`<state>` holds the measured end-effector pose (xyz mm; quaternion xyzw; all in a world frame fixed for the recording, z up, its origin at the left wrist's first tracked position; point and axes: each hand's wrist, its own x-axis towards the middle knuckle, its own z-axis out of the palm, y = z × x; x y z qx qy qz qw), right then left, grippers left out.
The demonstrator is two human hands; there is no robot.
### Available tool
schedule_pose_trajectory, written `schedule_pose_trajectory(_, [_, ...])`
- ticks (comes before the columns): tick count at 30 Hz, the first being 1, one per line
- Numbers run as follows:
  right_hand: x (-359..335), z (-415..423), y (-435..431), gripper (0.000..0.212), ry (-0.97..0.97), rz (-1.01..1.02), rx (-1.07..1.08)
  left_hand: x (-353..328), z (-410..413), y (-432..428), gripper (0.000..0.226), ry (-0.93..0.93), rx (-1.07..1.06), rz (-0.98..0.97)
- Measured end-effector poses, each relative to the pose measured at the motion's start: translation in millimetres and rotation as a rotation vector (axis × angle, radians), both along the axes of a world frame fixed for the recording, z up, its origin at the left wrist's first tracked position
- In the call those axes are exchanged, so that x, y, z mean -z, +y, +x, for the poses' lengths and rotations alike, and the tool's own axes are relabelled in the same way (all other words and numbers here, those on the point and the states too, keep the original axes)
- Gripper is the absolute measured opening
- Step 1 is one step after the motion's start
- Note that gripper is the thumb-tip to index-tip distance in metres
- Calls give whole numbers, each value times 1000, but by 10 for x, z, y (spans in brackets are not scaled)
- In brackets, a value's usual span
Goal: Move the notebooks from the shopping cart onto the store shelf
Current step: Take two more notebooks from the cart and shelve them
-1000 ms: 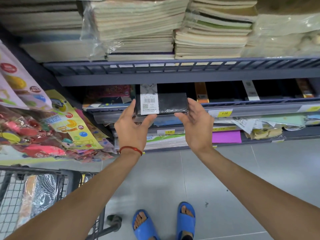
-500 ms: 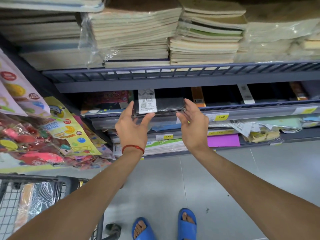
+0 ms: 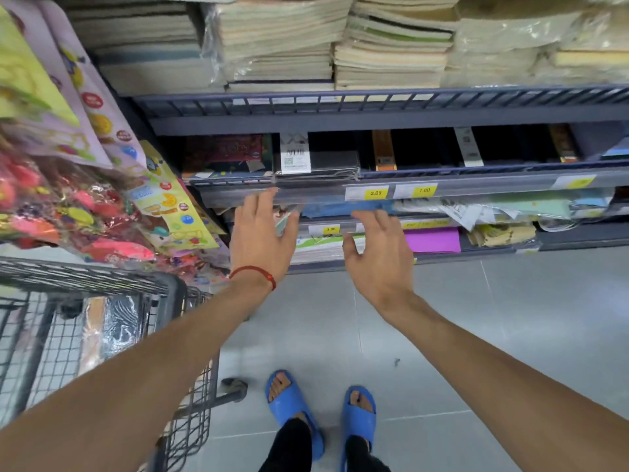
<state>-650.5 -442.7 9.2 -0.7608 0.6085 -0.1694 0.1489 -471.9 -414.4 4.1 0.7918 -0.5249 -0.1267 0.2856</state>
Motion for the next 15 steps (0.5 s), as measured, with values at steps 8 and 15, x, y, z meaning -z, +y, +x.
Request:
schedule_pose_trajectory(8, [-499,-277,592,42,233,-179,-229,-719,-219,916,44,-547,128,190])
schedule_pose_trajectory(15, [-1079,-445,1166,42,157,-237,-336,-1307,-520,1796,42,-609,70,266])
